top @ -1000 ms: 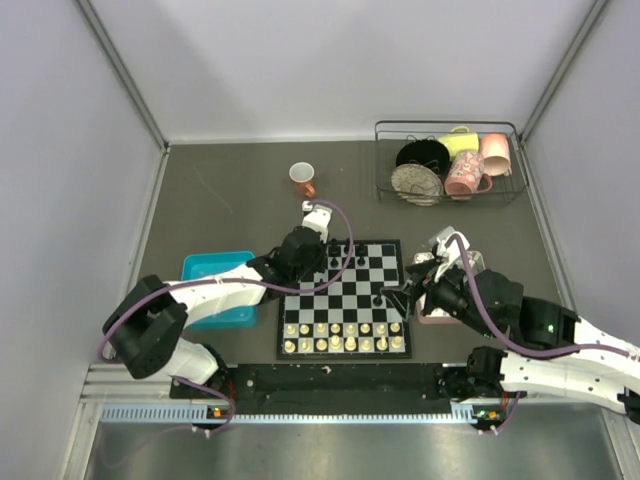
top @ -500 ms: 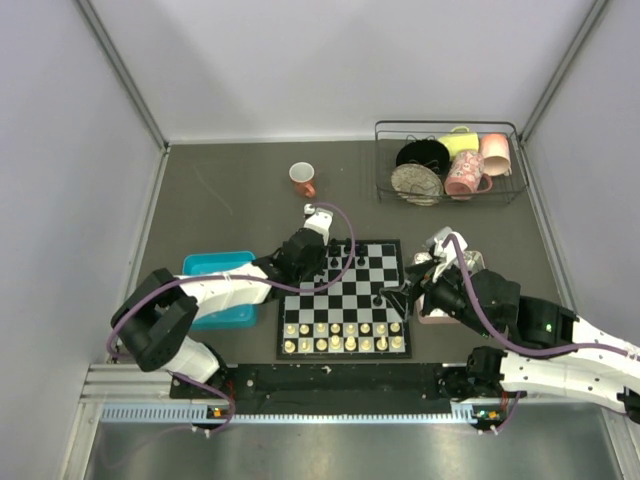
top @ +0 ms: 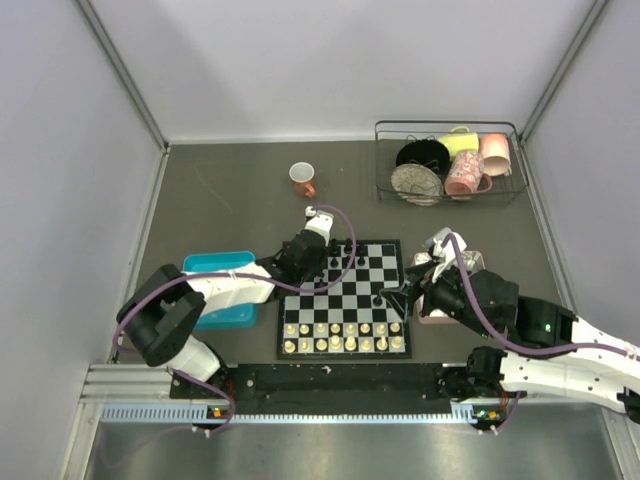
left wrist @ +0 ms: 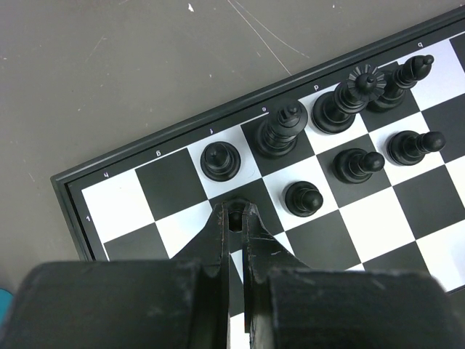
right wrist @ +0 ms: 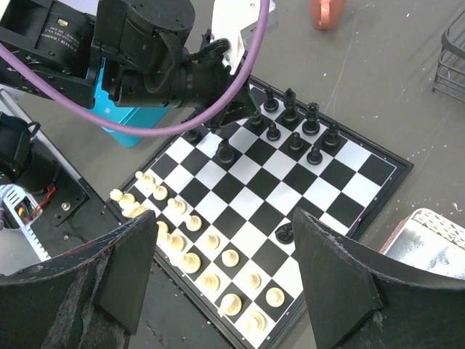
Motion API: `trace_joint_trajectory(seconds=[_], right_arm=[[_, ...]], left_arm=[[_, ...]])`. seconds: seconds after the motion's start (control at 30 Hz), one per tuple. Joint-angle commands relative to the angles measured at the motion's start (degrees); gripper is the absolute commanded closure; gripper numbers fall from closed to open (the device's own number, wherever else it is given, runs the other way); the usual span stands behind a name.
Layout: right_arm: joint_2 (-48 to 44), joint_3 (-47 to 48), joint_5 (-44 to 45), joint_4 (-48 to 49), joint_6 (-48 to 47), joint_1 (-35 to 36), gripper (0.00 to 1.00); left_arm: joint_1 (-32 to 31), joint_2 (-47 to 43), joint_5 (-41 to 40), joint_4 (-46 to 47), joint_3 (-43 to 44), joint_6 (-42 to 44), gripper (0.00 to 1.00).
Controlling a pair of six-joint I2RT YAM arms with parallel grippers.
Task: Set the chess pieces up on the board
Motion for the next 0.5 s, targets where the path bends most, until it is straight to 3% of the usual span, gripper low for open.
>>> trace_joint_trajectory(seconds=[0.0,0.47], right_arm=[[0.1,0.1,1.1,0.7,0.2,0.7,0.26],[0.1,-0.2,1.3,0.6,0.5,0.7,0.25]], left_arm=[[-0.2,0.4,-0.4,1.5,0.3,-0.7,1.00],[-0.3,0.0,2.2,1.8,0.0,-0.9,1.00]])
